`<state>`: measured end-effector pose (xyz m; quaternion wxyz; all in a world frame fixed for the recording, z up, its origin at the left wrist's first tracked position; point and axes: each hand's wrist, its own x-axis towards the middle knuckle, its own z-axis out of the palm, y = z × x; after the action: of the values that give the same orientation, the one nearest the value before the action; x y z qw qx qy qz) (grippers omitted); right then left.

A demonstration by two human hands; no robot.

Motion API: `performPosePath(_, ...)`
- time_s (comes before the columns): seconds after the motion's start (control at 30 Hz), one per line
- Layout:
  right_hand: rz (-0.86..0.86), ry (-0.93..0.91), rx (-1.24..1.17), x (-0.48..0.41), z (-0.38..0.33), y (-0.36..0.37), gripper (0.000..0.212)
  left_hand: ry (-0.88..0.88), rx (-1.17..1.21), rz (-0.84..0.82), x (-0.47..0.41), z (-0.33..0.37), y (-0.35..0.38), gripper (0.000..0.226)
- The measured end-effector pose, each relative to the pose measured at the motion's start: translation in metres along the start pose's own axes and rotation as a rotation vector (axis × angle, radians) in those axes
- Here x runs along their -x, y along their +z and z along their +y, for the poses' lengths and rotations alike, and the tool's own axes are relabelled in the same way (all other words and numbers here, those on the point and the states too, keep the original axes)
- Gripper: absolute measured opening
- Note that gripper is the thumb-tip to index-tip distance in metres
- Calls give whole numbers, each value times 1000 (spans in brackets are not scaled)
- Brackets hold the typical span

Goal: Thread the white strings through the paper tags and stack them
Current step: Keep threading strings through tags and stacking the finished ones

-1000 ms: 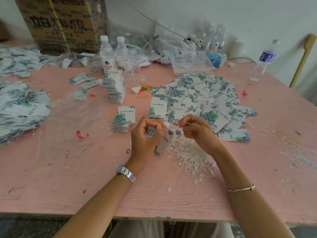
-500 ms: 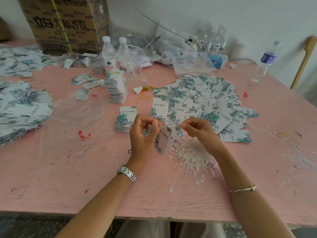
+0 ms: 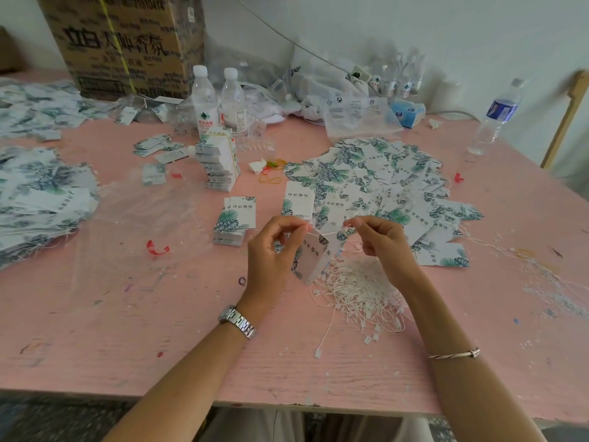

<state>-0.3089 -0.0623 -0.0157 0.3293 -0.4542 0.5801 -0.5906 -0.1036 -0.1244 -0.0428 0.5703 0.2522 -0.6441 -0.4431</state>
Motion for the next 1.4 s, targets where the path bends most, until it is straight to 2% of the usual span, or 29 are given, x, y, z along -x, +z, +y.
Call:
performPosePath(0.13, -55, 59, -189, -2, -2, 1, 36, 17, -23, -34, 0, -1, 2, 13)
performPosePath(0.23, -66, 43, -235, -1, -2, 2, 39, 32, -37, -34, -1, -2, 3, 15)
performPosePath(0.33, -47, 2, -179, 0, -1, 2, 34, 11, -31, -26, -1, -2, 5, 21)
performPosePath(0.47, 51, -51, -5, -2, 4, 2, 25, -18, -51, -46, -2, -5, 4, 17)
performPosePath(0.67, 35, -44, -64, 0, 4, 1, 11, -62, -88, -77, 0, -6, 7, 13)
performPosePath(0.83, -19, -68, -58, 1, 2, 7, 10, -63, -134, -101, 0, -5, 9, 9)
performPosePath(0.97, -83, -126, -53, 5, 0, 15, 18, -69, -138, -110, 2, -5, 10, 6)
performPosePath(1.2, -195, -153, -34, 11, -2, 24, 16, -58, -137, -146, 2, -5, 11, 8)
performPosePath(1.4, -194, -187, -17, 9, 4, 23, 16, -51, -135, -160, 2, -7, 11, 9)
